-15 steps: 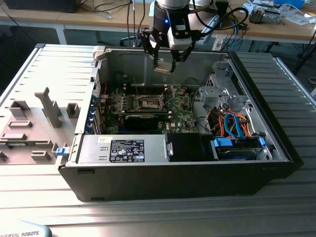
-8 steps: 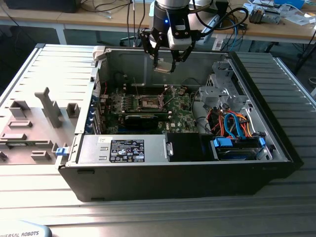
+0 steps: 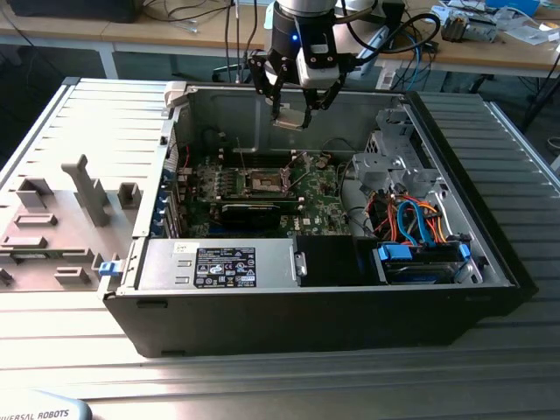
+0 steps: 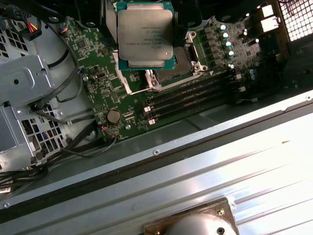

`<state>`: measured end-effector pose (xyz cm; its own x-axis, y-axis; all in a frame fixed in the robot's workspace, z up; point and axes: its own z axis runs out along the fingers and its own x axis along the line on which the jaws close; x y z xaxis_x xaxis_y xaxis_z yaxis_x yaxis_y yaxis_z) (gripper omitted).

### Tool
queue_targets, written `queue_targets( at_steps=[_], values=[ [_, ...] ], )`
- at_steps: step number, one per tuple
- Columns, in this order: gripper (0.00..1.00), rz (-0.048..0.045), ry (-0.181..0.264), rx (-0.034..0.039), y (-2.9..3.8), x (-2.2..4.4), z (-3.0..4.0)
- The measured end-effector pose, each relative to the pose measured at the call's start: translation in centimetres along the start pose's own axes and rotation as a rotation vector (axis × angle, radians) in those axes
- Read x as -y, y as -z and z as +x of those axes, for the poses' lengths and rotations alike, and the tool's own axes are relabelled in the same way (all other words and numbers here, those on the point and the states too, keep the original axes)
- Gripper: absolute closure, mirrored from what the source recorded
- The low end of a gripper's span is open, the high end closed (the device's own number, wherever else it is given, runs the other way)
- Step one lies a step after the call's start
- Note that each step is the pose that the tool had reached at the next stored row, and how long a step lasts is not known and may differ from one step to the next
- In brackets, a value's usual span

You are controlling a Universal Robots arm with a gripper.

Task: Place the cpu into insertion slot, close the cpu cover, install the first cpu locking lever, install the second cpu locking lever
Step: 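Place the cpu into insertion slot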

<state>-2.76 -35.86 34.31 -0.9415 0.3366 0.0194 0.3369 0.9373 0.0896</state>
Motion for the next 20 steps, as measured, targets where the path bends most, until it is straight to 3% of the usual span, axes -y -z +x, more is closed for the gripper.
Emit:
queue_targets(
  at_steps=[20],
  values=[
    [0.46, -0.0002, -0.011, 0.0009, 0.00, 0.00, 0.00]
  ],
)
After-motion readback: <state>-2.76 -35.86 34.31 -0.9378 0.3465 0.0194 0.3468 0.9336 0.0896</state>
